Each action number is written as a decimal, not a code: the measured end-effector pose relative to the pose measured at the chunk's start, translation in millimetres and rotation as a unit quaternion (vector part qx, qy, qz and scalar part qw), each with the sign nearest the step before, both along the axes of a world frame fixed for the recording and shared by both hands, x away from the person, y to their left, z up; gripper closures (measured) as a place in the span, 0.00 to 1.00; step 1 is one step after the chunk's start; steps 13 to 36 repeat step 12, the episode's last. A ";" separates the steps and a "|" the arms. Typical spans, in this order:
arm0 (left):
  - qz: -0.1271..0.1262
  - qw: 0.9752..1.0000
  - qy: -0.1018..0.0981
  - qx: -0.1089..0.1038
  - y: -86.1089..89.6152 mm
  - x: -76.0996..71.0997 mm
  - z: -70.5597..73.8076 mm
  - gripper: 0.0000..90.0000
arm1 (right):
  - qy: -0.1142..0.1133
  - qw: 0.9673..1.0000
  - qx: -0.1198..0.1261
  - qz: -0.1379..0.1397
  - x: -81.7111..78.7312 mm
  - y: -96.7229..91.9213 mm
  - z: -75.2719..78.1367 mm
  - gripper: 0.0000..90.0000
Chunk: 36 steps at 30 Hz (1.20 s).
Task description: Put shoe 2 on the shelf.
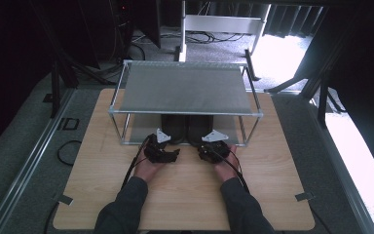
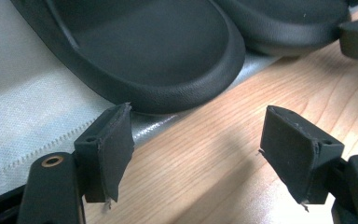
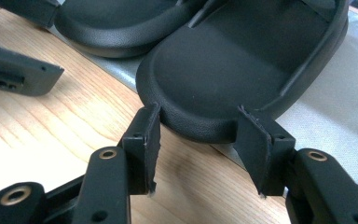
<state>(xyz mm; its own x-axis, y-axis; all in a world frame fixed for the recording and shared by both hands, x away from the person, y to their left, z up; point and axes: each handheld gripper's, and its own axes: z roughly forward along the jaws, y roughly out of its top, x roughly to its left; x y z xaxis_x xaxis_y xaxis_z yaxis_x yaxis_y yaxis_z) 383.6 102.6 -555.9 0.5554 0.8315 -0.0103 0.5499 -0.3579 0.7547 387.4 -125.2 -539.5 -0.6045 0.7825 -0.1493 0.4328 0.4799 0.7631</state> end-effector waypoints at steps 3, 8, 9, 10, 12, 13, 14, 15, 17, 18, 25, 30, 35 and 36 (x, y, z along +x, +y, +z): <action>-0.003 1.000 0.008 -0.006 3.4 -0.6 -0.2 0.30 | -0.002 1.000 -0.001 -0.004 0.6 0.0 -0.5 0.54; 0.006 1.000 0.009 -0.022 13.6 -6.6 1.5 0.30 | -0.005 1.000 0.001 -0.005 -3.5 -2.6 2.2 0.51; 0.008 1.000 0.009 -0.027 17.1 -8.5 2.7 0.30 | -0.006 1.000 0.000 -0.003 -5.6 -4.5 3.4 0.50; 0.010 1.000 0.010 -0.028 19.2 -9.7 3.7 0.30 | -0.007 1.000 -0.001 -0.002 -8.1 -7.7 4.8 0.50; 0.015 0.999 0.008 -0.030 25.1 -14.2 6.5 0.30 | -0.004 1.000 -0.002 0.000 -11.6 -14.0 6.5 0.48; 0.015 0.999 0.008 -0.030 25.1 -14.2 6.5 0.30 | -0.004 1.000 -0.002 0.000 -11.6 -14.0 6.5 0.48; 0.015 0.999 0.008 -0.030 25.1 -14.2 6.5 0.30 | -0.004 1.000 -0.002 0.000 -11.6 -14.0 6.5 0.48; 0.015 0.999 0.008 -0.030 25.1 -14.2 6.5 0.30 | -0.004 1.000 -0.002 0.000 -11.6 -14.0 6.5 0.48; 0.015 0.999 0.008 -0.030 25.1 -14.2 6.5 0.30 | -0.004 1.000 -0.002 0.000 -11.6 -14.0 6.5 0.48; 0.015 0.999 0.008 -0.030 25.1 -14.2 6.5 0.30 | -0.004 1.000 -0.002 0.000 -11.6 -14.0 6.5 0.48; 0.015 0.999 0.008 -0.030 25.1 -14.2 6.5 0.30 | -0.004 1.000 -0.002 0.000 -11.6 -14.0 6.5 0.48; 0.015 0.999 0.008 -0.030 25.1 -14.2 6.5 0.30 | -0.004 1.000 -0.002 0.000 -11.6 -14.0 6.5 0.48; 0.015 0.999 0.008 -0.030 25.1 -14.2 6.5 0.30 | -0.004 1.000 -0.002 0.000 -11.6 -14.0 6.5 0.48; 0.015 0.999 0.008 -0.030 25.1 -14.2 6.5 0.30 | -0.004 1.000 -0.002 0.000 -11.6 -14.0 6.5 0.48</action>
